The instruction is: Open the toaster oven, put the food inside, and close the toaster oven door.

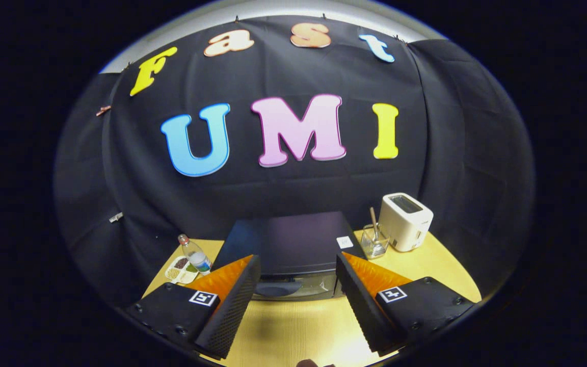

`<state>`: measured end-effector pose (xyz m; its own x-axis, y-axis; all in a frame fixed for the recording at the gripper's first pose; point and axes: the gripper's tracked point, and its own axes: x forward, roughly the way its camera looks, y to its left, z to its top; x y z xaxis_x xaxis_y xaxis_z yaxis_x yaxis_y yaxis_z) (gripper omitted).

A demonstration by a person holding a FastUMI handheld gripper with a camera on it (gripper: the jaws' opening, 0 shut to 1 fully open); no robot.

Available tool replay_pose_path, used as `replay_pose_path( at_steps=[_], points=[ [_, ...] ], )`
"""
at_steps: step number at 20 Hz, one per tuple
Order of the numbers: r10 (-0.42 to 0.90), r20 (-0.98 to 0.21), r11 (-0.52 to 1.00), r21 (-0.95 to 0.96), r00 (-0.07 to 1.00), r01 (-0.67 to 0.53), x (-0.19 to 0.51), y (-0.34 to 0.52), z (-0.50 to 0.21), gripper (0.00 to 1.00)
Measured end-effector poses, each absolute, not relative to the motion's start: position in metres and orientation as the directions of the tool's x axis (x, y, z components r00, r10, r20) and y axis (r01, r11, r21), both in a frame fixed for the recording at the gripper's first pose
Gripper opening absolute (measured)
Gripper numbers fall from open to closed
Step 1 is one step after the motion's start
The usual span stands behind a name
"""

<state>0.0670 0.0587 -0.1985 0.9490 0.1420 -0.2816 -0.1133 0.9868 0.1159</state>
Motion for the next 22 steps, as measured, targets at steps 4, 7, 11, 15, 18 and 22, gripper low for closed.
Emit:
replay_pose_path(
  at_steps=[4, 7, 11, 15, 18, 22],
  points=[
    [0.168, -0.178, 0.983, 0.099, 0.97, -0.152, 0.036, 0.036, -0.131, 0.98],
    [0.18, -0.105, 0.982, 0.081, 0.978, -0.172, 0.013, 0.017, -0.087, 0.98],
    [0.199, -0.047, 0.977, 0.083, 0.979, -0.195, -0.024, 0.0, -0.046, 0.97],
    [0.185, -0.004, 0.981, 0.053, 0.983, -0.184, -0.051, -0.024, -0.019, 0.98],
    [0.171, 0.026, 0.985, 0.037, 0.985, -0.171, -0.07, -0.034, -0.003, 0.97],
    [0.149, 0.04, 0.986, 0.066, 0.988, -0.152, -0.086, -0.046, 0.005, 0.97]
  ],
)
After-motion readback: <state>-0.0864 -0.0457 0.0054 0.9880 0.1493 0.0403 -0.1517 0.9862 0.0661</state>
